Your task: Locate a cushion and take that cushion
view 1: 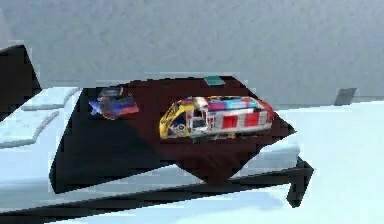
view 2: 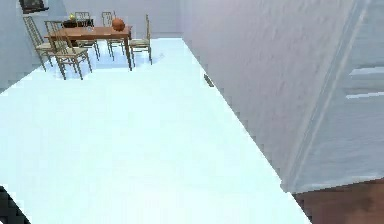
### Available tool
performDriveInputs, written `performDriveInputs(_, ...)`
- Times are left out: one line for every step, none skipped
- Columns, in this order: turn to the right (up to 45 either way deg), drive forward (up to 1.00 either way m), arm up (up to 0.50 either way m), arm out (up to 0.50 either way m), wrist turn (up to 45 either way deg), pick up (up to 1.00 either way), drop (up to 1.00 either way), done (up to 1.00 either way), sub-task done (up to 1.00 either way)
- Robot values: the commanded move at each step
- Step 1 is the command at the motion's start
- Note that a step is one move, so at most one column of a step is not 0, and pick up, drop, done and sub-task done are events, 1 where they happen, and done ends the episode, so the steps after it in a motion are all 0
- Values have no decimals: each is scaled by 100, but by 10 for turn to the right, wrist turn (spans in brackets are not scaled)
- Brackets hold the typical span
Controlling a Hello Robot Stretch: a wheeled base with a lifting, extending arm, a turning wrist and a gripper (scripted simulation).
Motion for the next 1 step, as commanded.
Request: performDriveInputs(-210, 0, 0, 0, 0, 0, 0, 0, 0)
